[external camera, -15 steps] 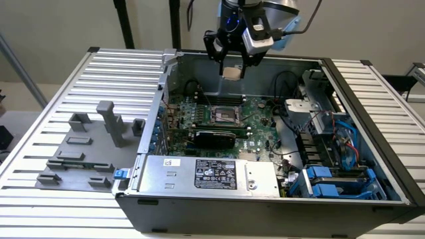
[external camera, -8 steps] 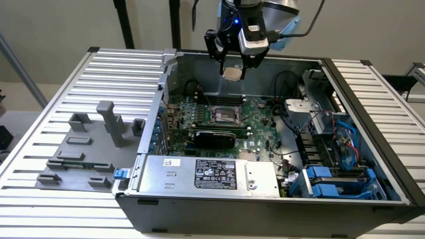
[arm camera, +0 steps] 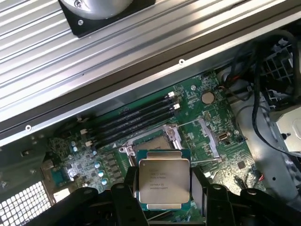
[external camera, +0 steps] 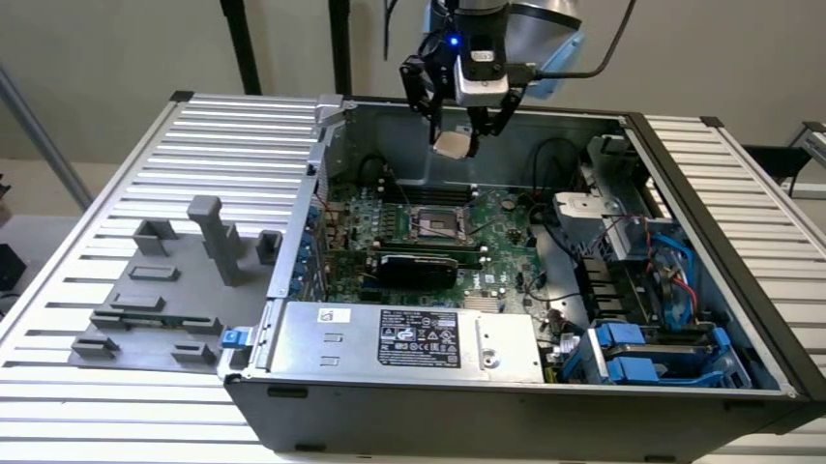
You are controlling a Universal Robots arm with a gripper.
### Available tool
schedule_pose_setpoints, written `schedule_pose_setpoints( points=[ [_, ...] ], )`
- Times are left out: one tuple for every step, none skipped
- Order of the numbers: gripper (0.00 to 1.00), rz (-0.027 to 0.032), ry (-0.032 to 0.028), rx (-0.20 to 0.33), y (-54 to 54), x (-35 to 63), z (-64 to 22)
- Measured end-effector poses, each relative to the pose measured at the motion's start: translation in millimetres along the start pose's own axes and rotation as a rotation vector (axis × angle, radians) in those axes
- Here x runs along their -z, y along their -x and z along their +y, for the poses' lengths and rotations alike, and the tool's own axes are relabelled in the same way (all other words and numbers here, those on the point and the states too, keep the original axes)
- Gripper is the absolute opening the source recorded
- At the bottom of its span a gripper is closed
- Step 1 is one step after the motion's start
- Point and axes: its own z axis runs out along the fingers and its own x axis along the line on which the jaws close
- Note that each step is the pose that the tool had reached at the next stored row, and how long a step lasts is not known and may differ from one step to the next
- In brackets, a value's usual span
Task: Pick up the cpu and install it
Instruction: 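Place the cpu into insertion slot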
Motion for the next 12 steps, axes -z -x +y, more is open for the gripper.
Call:
schedule_pose_setpoints(
  points=[
    [0.55,-0.0018,-0.0002,-0.018,0.0,-0.1,0.0],
    [0.55,-0.0035,-0.0003,-0.036,0.0,-0.2,0.0],
    [0.55,-0.0053,-0.0004,-0.054,0.0,-0.3,0.0],
    [0.55,-0.0070,-0.0005,-0.072,0.0,-0.5,0.0],
    [0.55,-0.0088,-0.0006,-0.090,0.0,-0.6,0.0],
    [0.55,-0.0106,-0.0008,-0.108,0.0,-0.7,-0.1],
    [0.55,-0.0123,-0.0009,-0.126,0.0,-0.8,-0.1],
    [0.55,-0.0142,-0.0010,-0.145,0.0,-1.0,-0.1],
    [0.55,-0.0159,-0.0011,-0.163,0.0,-1.1,-0.1],
    [0.55,-0.0176,-0.0012,-0.181,0.0,-1.3,-0.1],
    [0.55,-0.0194,-0.0014,-0.199,0.0,-1.4,-0.1],
    [0.55,-0.0212,-0.0014,-0.216,0.0,-1.6,-0.2]
  ],
)
